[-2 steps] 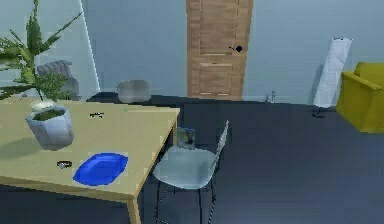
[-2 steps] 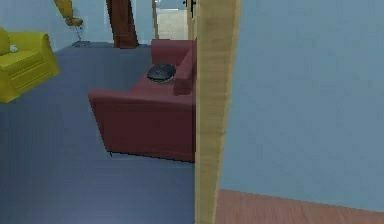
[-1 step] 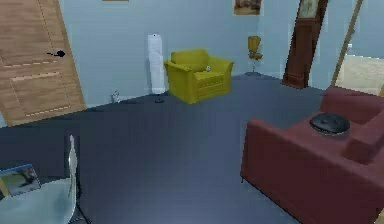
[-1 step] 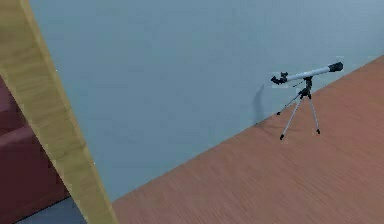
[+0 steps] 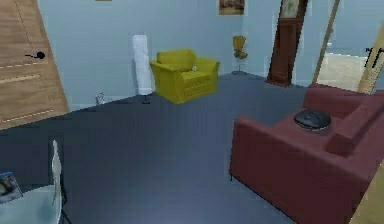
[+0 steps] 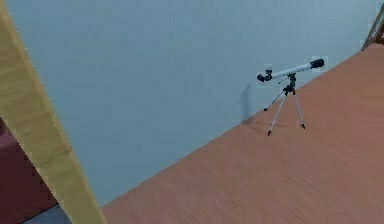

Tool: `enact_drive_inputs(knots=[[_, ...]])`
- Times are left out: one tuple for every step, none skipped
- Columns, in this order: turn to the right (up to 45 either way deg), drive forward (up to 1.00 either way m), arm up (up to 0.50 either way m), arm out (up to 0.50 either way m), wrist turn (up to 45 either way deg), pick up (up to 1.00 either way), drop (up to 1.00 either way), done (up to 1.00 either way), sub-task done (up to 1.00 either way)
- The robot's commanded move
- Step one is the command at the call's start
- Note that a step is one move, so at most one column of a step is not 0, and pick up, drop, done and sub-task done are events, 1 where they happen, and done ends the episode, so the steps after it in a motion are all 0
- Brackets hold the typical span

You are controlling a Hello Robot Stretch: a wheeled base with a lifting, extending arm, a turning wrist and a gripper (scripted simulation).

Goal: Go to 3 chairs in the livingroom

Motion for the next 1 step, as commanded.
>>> enact_drive_inputs(knots=[[0.0,0.95,0.0,0.0,0.0,0.0,0.0,0.0,0.0]])
